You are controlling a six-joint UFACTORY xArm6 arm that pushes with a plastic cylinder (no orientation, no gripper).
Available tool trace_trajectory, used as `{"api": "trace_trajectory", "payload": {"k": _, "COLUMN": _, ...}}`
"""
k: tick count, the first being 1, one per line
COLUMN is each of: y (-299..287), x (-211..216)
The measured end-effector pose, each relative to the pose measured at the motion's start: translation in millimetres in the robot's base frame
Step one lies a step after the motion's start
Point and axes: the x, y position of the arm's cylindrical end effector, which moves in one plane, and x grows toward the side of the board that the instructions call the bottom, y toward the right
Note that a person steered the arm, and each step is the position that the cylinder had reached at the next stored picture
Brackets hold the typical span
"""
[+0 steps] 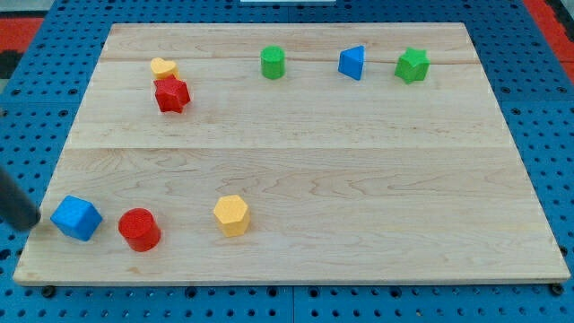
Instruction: Push the blue cube into the yellow star
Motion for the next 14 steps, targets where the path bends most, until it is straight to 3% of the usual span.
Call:
{"api": "trace_trajectory", "payload": {"k": 1, "y": 29.5, "x": 32.2}}
{"api": "trace_trajectory", "payload": {"k": 2, "y": 67.6, "x": 26.7}}
{"api": "trace_trajectory", "payload": {"k": 4, "y": 49.9, "x": -37.5}}
{"api": "trace_trajectory", "payload": {"k": 5, "y": 49.7, "x": -37.7}}
{"api": "trace_trajectory", "payload": {"k": 6, "y": 5.7, "x": -3.5}}
{"api": "trace_trajectory", "payload": {"k": 7, "y": -0.7, "x": -6.5}}
{"api": "trace_trajectory", "payload": {"k": 11, "y": 48.2, "x": -58.7}}
{"api": "trace_trajectory", "payload": {"k": 12, "y": 56.7, "x": -59.4}}
{"api": "trace_trajectory", "payload": {"k": 13, "y": 43.9, "x": -24.0}}
{"api": "trace_trajectory", "payload": {"k": 14, "y": 14.0, "x": -68.3}}
